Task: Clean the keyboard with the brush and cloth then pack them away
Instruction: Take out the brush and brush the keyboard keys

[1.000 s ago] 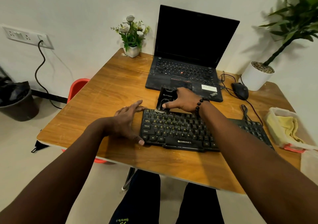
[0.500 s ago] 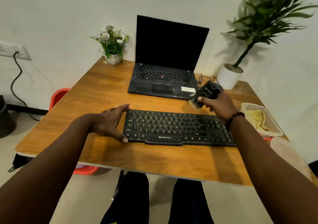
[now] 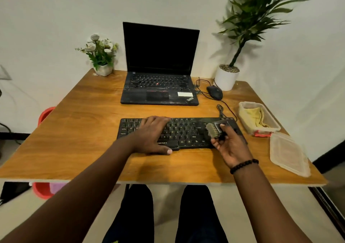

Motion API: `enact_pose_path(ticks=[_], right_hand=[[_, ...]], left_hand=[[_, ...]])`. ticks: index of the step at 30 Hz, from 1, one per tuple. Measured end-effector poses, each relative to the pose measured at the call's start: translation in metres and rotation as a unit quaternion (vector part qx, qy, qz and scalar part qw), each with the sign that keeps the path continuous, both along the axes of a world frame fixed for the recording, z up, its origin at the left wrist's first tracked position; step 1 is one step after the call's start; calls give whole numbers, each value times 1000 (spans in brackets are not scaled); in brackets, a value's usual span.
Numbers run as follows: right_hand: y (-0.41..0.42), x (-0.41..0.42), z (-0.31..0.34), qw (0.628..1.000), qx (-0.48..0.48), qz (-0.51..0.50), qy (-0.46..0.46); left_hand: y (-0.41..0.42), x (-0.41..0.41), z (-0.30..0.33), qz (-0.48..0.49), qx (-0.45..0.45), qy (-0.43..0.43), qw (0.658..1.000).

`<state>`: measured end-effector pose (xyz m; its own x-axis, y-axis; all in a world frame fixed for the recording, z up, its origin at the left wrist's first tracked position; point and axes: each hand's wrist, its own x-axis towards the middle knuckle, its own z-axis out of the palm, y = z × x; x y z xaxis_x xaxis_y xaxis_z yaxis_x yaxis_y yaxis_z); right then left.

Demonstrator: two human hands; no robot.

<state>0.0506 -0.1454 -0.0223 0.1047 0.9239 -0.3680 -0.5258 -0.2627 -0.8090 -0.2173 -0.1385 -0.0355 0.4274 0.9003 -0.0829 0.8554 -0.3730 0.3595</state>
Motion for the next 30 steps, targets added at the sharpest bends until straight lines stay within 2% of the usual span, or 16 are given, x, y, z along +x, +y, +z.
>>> enact_pose_path(ticks=[6,9,11,14,19,26,30], right_hand=[[-19,25,-7,984,-34,-48,-169],[-22,46,-20,927,-54,-115,-353],[-28,56,-27,891,-54,-153,-425],[-36,63,-33,863,-47,-174,-472],[-39,69,-43,819,-32,-138,-556],[-44,76,-43,726,-78,-118,-673],[-41,72,-38,705,-17,-175,-687]], left_hand=[[0,58,-25,-27,124,43,991],[-3,76,-29,-41,191,46,980],[-4,85,-34,-51,215,54,974],[-6,95,-42,-58,236,49,969],[-4,107,-49,-41,266,46,962],[-2,109,-50,-17,275,47,960],[-1,113,-49,-22,277,40,960]])
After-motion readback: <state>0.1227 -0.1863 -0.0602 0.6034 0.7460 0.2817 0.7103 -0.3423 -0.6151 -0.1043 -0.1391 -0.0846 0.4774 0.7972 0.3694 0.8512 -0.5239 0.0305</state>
